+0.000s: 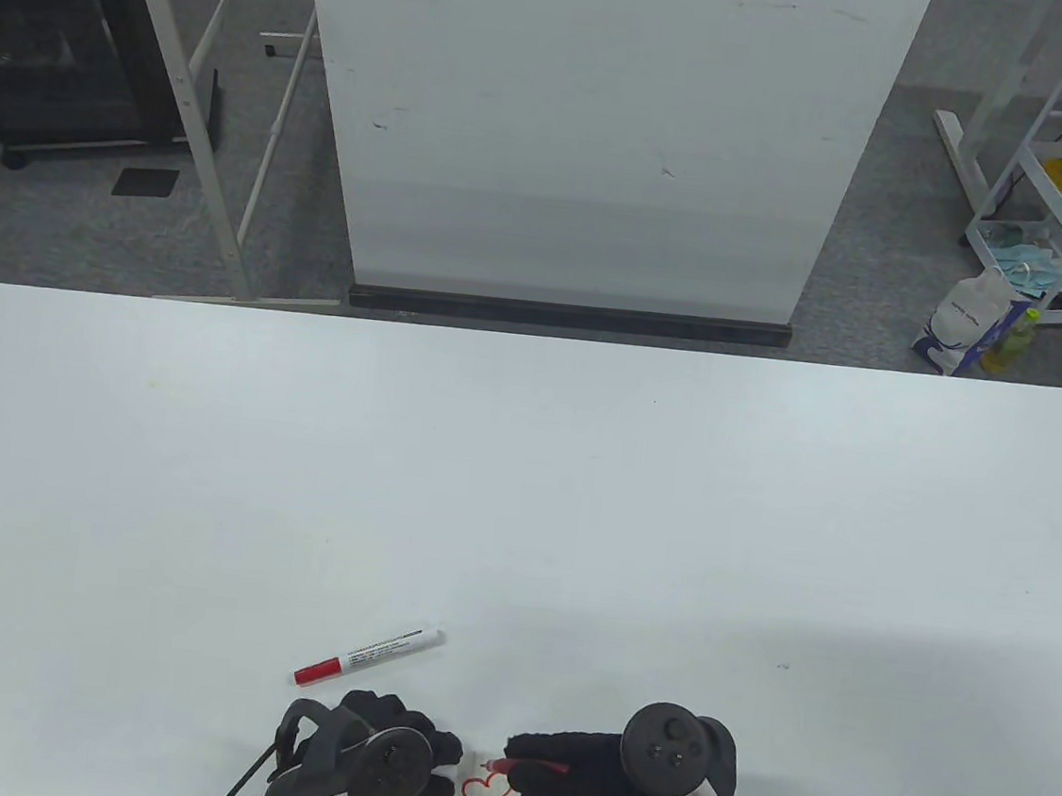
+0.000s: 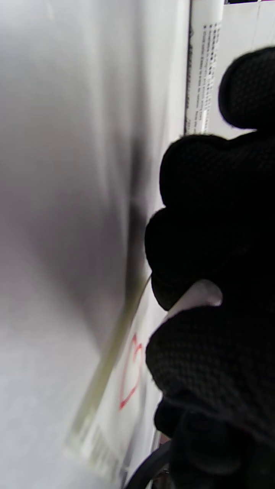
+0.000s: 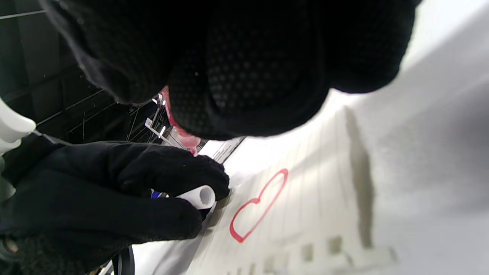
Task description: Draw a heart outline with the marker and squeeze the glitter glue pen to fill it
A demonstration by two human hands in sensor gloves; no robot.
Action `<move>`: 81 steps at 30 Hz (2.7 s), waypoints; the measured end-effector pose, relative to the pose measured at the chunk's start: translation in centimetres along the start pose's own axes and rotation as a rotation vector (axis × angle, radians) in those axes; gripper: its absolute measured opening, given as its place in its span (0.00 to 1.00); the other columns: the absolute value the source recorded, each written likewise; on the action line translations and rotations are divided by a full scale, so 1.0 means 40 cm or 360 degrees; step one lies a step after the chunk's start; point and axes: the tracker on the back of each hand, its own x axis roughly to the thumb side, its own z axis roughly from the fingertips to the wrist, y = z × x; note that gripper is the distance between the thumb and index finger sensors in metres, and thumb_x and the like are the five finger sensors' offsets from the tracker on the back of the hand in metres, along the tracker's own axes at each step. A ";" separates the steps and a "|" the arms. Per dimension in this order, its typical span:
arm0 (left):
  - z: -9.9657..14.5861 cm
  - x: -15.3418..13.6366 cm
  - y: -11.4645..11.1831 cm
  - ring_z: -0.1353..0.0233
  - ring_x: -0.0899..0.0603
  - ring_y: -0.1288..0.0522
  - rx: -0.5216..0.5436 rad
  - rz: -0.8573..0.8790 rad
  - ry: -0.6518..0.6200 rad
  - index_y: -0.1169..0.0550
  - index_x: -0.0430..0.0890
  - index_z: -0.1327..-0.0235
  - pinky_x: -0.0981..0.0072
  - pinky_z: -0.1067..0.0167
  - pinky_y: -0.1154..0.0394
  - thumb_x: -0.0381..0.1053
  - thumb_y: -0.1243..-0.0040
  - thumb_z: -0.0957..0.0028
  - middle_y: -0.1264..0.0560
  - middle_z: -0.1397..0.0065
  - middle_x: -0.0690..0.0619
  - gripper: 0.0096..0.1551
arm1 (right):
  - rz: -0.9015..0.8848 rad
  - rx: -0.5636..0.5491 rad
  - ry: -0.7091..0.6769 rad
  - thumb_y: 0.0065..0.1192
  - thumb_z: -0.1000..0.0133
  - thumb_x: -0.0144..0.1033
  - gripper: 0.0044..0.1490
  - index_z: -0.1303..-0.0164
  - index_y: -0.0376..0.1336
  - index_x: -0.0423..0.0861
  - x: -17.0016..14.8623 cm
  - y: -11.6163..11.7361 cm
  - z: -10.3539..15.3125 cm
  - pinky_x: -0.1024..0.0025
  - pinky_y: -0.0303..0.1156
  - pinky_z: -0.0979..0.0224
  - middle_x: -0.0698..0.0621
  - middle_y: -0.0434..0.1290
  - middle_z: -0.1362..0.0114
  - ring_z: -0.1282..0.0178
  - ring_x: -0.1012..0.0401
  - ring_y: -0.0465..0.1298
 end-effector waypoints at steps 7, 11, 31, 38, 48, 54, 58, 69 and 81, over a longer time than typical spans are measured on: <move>-0.002 0.011 -0.004 0.47 0.39 0.17 -0.0038 -0.0076 0.0000 0.13 0.52 0.49 0.33 0.38 0.29 0.59 0.24 0.58 0.13 0.49 0.50 0.25 | 0.0196 0.0095 -0.0016 0.76 0.59 0.46 0.28 0.54 0.78 0.42 0.021 0.029 -0.007 0.58 0.84 0.53 0.44 0.87 0.61 0.72 0.61 0.86; -0.001 0.017 -0.005 0.47 0.40 0.17 -0.0037 -0.0114 -0.0001 0.13 0.53 0.49 0.34 0.38 0.29 0.59 0.24 0.58 0.13 0.49 0.51 0.25 | 0.0312 0.0116 -0.0005 0.75 0.59 0.47 0.28 0.54 0.79 0.42 0.031 0.046 -0.011 0.61 0.87 0.55 0.45 0.88 0.62 0.72 0.63 0.89; -0.003 0.011 -0.004 0.48 0.39 0.17 -0.0062 -0.0088 0.0030 0.13 0.53 0.49 0.34 0.38 0.29 0.60 0.24 0.58 0.13 0.49 0.51 0.24 | 0.0400 0.0159 0.0120 0.75 0.58 0.47 0.28 0.54 0.79 0.44 0.026 0.060 -0.027 0.65 0.87 0.56 0.47 0.89 0.61 0.72 0.64 0.90; -0.003 0.011 -0.003 0.47 0.39 0.17 -0.0065 -0.0087 0.0035 0.14 0.54 0.50 0.34 0.38 0.29 0.60 0.24 0.58 0.13 0.49 0.51 0.24 | 0.0447 0.0154 0.0113 0.74 0.57 0.47 0.27 0.54 0.79 0.44 0.029 0.064 -0.027 0.66 0.88 0.56 0.47 0.89 0.61 0.72 0.65 0.90; -0.003 0.011 -0.003 0.48 0.39 0.17 -0.0067 -0.0085 0.0039 0.14 0.54 0.50 0.34 0.38 0.29 0.60 0.24 0.58 0.13 0.49 0.51 0.24 | 0.0483 0.0139 0.0110 0.72 0.56 0.46 0.26 0.55 0.79 0.44 0.029 0.066 -0.028 0.67 0.88 0.57 0.47 0.89 0.61 0.73 0.65 0.90; -0.003 0.011 -0.003 0.48 0.39 0.17 -0.0067 -0.0085 0.0040 0.14 0.54 0.50 0.34 0.38 0.29 0.60 0.24 0.58 0.13 0.49 0.51 0.24 | 0.0491 0.0136 0.0106 0.72 0.56 0.46 0.26 0.55 0.79 0.44 0.030 0.067 -0.027 0.67 0.88 0.57 0.47 0.89 0.61 0.73 0.66 0.90; -0.003 0.011 -0.003 0.48 0.39 0.17 -0.0067 -0.0085 0.0040 0.14 0.54 0.50 0.34 0.38 0.29 0.60 0.24 0.58 0.13 0.49 0.51 0.24 | 0.0499 0.0134 0.0100 0.72 0.56 0.46 0.25 0.55 0.79 0.44 0.030 0.069 -0.027 0.67 0.88 0.57 0.46 0.89 0.61 0.73 0.65 0.90; -0.003 0.011 -0.002 0.48 0.39 0.17 -0.0068 -0.0083 0.0040 0.14 0.54 0.50 0.34 0.38 0.29 0.59 0.24 0.58 0.13 0.49 0.51 0.24 | 0.0547 0.0103 0.0116 0.71 0.55 0.46 0.25 0.54 0.78 0.45 0.033 0.073 -0.025 0.68 0.88 0.57 0.47 0.88 0.60 0.73 0.66 0.90; -0.003 0.011 -0.002 0.48 0.39 0.17 -0.0069 -0.0082 0.0039 0.14 0.54 0.50 0.34 0.38 0.29 0.59 0.24 0.58 0.13 0.49 0.51 0.24 | 0.0562 0.0105 0.0114 0.71 0.55 0.46 0.25 0.54 0.78 0.46 0.035 0.076 -0.024 0.67 0.88 0.56 0.47 0.88 0.60 0.73 0.66 0.89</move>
